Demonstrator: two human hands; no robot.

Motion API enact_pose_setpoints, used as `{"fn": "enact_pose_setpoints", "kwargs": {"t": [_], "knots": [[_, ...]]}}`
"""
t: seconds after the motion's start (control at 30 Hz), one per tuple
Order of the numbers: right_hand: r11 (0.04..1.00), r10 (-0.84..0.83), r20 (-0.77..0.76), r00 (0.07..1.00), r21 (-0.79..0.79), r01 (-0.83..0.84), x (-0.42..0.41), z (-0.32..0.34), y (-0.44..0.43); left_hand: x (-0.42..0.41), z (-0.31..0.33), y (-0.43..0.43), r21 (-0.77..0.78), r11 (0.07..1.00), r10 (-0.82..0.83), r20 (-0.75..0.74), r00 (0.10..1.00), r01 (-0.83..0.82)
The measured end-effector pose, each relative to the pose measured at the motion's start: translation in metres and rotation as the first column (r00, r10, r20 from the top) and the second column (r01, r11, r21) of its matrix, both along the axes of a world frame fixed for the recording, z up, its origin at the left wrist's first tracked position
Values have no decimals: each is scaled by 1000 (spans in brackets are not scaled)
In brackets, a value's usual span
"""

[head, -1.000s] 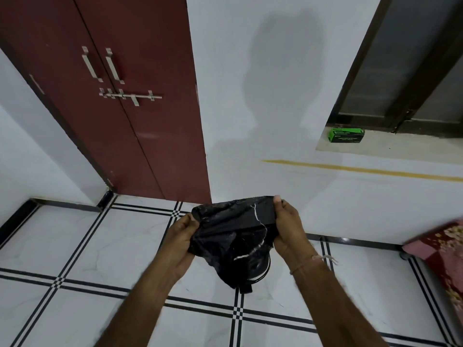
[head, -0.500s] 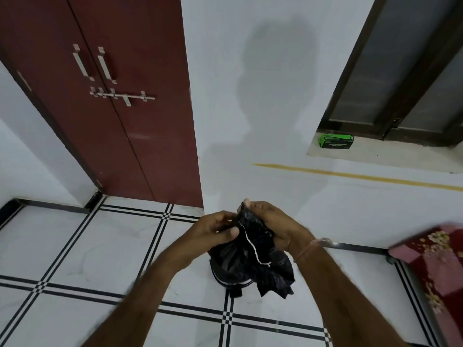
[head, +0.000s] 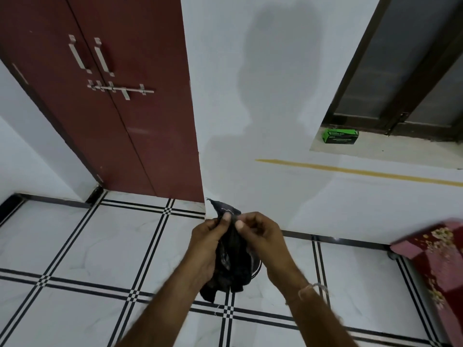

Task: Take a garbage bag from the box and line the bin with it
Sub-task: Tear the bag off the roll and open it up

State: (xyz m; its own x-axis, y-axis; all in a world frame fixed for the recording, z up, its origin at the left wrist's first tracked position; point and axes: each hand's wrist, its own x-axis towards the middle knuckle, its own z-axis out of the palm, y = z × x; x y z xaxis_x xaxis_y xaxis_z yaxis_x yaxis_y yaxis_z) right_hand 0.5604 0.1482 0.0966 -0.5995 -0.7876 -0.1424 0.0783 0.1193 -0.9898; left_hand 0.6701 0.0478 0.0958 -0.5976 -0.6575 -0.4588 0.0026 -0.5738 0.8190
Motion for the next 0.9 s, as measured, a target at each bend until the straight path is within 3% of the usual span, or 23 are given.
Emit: {"fn": "enact_pose_setpoints", "kwargs": {"t": [0.3,0.47,0.67,0.8,0.9], "knots": [[997,33,77,996,-75,-27,-5,-1,-3,-1,-2,-2,3,997,-73,-16,997,73],[996,27,205,978,-84,-10,-6,-2,-9,3,-3,-4,62,995,-76,-21,997,77],[999,-47,434,900,39,33,-16,-13,-8,13,-11,-13,141,990,-14,-47,999,21],[995,-97,604,791,33,97,-22,-16,-10,19,-14,-21,263,963,71,-78,994,-48],[987,-149,629,763,54,149,-29,-21,-9,24,-16,-27,302,948,112,-25,993,-99]]}}
